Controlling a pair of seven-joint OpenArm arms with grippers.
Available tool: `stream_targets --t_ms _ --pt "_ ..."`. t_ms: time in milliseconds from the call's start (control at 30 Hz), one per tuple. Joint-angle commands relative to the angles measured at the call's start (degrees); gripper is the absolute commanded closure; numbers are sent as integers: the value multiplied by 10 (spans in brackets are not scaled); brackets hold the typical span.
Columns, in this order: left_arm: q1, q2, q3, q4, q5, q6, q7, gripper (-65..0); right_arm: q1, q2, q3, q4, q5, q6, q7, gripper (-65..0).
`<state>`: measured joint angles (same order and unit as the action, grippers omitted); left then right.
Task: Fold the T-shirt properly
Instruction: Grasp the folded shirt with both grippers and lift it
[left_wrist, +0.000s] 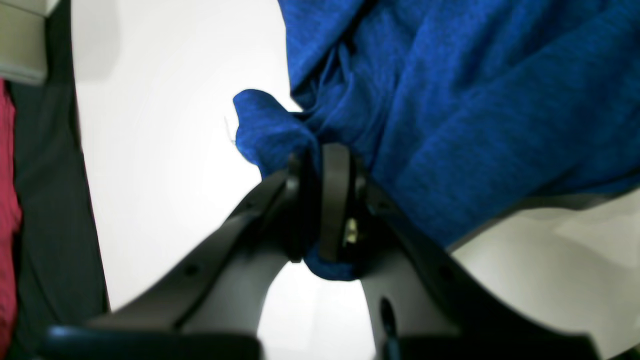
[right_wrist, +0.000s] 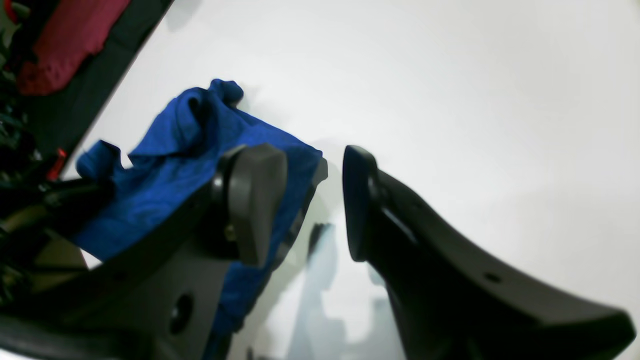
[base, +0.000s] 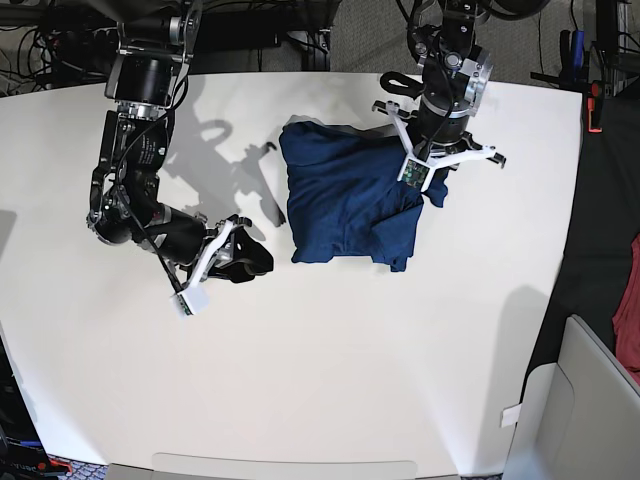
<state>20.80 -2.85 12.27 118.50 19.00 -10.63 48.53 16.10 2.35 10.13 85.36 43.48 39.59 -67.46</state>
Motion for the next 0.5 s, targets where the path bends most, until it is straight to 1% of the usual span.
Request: stream_targets --t_ms 0,100,200,267,367,400,467 --pt "4 10 -8 10 6 4 -8 -33 22 -1 -7 10 19 4 17 -239" --pt "6 18 -15 9 4 4 -6 -34 37 -1 -13 10 19 4 17 -239" --pt "5 19 -16 8 4 4 0 -34 52 -1 -15 9 19 4 17 -239" --pt "5 19 -17 8 4 4 0 -34 66 -1 -29 7 18 4 17 -239" --pt "3 19 -19 7 4 4 0 -40 93 -6 -73 7 17 4 17 -239" --pt "3 20 -25 7 4 4 0 -51 102 -11 -89 7 17 4 17 -239" --pt "-5 32 -39 7 4 4 8 -95 123 -21 -122 4 -2 4 17 -239"
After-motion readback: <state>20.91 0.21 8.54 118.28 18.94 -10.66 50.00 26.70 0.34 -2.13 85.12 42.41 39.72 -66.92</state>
